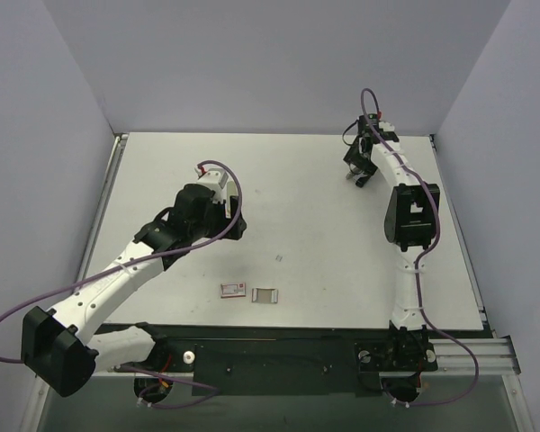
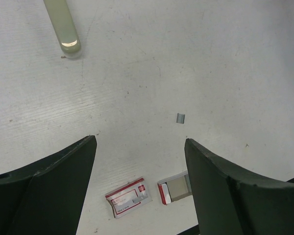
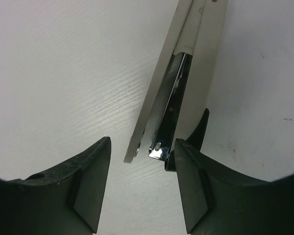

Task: Unload the staples from the stapler

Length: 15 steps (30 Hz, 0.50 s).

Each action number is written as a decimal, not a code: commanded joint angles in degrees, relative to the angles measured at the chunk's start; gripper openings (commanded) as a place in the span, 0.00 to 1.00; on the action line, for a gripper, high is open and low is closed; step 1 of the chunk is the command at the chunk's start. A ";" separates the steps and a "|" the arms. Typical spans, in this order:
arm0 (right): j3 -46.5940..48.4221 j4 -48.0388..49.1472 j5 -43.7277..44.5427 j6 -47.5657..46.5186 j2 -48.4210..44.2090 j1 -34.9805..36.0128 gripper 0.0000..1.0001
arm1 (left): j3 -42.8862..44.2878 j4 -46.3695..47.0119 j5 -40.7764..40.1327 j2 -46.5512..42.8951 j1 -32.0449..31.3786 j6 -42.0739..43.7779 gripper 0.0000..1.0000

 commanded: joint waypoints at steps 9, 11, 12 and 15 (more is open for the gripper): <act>5.93 -2.10 -2.43 0.80 3.34 -0.29 0.43 | 1.01 1.95 1.81 0.63 1.08 0.04 0.83; 6.81 -2.63 -2.69 0.98 4.30 -0.29 0.42 | 0.83 1.95 1.90 0.63 1.08 0.04 0.83; 7.34 -2.98 -2.87 1.06 4.48 -0.29 0.42 | 0.83 1.87 1.81 0.63 1.17 0.04 0.83; 7.34 -3.15 -3.05 1.42 5.10 -0.46 0.41 | 0.92 1.87 1.81 0.36 1.17 0.04 0.83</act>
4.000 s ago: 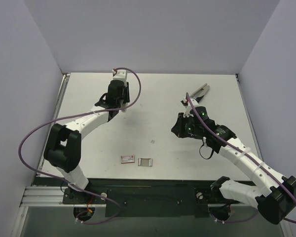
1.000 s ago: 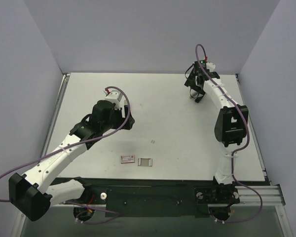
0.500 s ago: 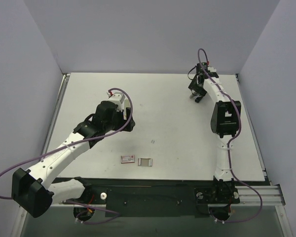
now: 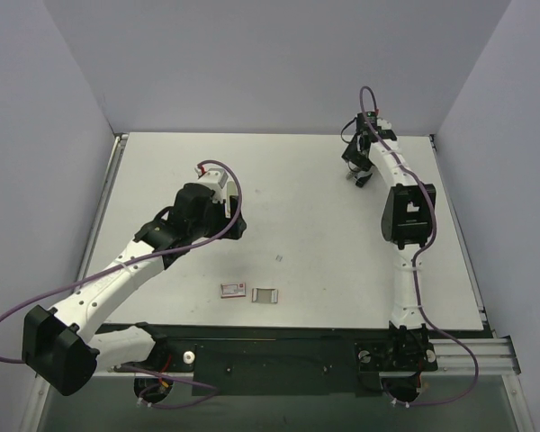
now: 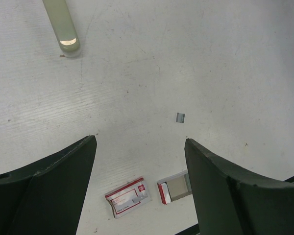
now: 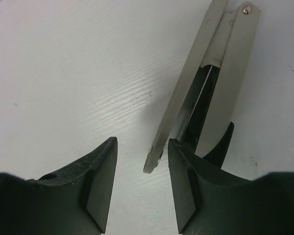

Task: Unload the staples from the stapler

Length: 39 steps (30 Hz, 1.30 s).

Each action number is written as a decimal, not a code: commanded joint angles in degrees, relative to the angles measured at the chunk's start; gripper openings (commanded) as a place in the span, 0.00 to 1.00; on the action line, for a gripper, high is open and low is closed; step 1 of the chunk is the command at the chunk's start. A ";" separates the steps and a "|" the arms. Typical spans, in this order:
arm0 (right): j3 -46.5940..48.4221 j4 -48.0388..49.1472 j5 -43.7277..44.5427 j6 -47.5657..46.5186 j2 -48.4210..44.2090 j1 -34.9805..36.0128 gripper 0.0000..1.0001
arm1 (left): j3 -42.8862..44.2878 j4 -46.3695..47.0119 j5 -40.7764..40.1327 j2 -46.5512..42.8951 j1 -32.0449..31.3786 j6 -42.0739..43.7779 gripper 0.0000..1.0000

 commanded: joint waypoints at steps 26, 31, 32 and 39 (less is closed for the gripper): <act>-0.29 -5.91 -9.91 -2.50 0.85 0.67 0.00 | -0.55 2.41 1.36 -1.63 0.56 -0.55 0.83; -13.17 -2.40 -11.15 -9.27 -7.94 4.36 0.00 | -0.82 2.85 2.41 -2.86 0.38 -0.82 0.83; -15.21 -1.69 -11.15 -10.33 -11.26 5.76 0.00 | -0.82 2.77 2.41 -3.12 0.38 -0.82 0.83; -32.89 0.95 -14.04 -18.50 -24.28 12.53 0.00 | -0.99 1.80 2.68 -5.50 -0.58 -1.17 0.83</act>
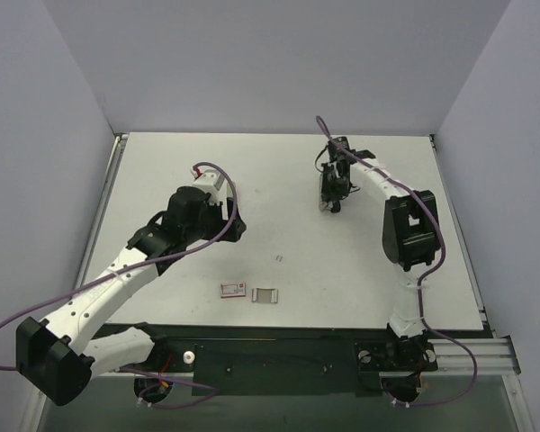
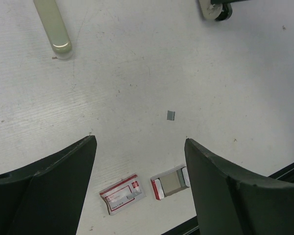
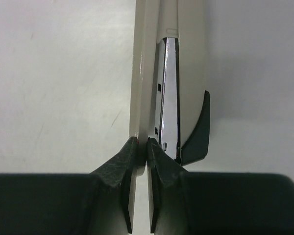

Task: Unload the staples from the stapler

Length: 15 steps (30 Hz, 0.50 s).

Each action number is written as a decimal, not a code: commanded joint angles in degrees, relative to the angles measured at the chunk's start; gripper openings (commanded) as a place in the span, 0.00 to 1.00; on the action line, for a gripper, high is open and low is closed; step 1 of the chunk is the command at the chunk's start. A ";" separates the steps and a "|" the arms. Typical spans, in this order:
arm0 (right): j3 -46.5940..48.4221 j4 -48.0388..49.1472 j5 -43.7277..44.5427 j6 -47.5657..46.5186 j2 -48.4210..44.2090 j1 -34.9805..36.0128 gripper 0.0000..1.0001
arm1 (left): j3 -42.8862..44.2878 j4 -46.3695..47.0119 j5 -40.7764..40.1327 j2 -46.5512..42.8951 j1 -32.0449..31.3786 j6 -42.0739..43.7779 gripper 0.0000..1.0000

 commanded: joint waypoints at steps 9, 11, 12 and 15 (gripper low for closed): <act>-19.65 -0.23 -2.46 -12.05 -17.13 12.23 0.00 | -0.91 -0.09 2.77 -7.49 -1.20 -1.94 0.83; -22.37 -0.14 -1.06 -12.14 -18.71 14.34 0.00 | -1.17 -0.52 3.21 -8.19 -1.37 -2.20 0.83; -23.43 -0.14 -0.61 -12.14 -19.85 15.56 0.00 | -1.26 -0.79 3.39 -8.37 -1.46 -2.29 0.83; -28.17 -0.05 1.84 -12.14 -22.14 18.65 0.00 | -1.88 -1.58 3.48 -9.42 -1.55 -2.38 0.82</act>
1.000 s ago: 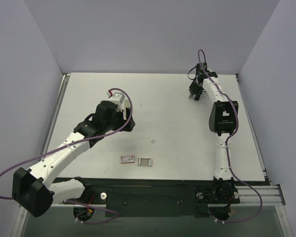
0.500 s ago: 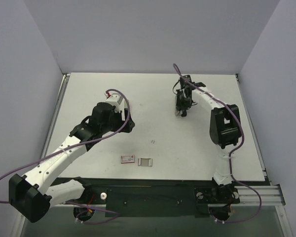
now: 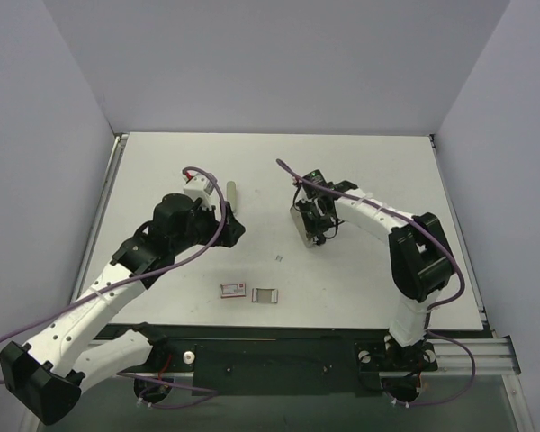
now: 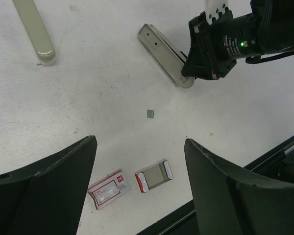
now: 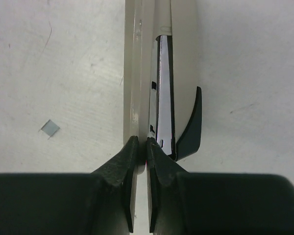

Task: Unload the staples from the stapler

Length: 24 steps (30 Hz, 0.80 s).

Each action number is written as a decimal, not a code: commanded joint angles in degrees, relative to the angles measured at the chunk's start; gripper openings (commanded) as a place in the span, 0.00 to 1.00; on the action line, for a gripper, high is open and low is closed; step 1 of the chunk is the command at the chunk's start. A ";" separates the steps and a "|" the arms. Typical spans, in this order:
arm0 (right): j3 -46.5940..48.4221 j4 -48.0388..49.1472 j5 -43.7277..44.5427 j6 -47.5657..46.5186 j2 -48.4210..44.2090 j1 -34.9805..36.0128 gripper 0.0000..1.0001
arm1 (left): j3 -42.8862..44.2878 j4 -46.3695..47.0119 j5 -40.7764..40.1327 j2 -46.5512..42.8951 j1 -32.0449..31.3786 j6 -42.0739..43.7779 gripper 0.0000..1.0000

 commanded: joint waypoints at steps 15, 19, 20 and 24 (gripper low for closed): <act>-18.84 -2.39 5.21 4.11 -17.31 9.90 0.10 | -2.78 -0.99 0.83 -2.86 -1.38 -2.41 0.82; -19.54 -2.13 5.82 4.72 -18.81 9.99 0.18 | -2.96 -0.38 0.74 -2.07 -1.82 -2.76 0.82; -19.55 -2.30 5.99 4.81 -18.98 10.16 0.20 | -2.87 -0.38 0.65 -1.89 -1.91 -2.67 0.82; -19.90 -2.57 6.17 6.65 -20.56 10.07 0.24 | -2.26 -0.12 0.57 -1.01 -2.17 -2.67 0.82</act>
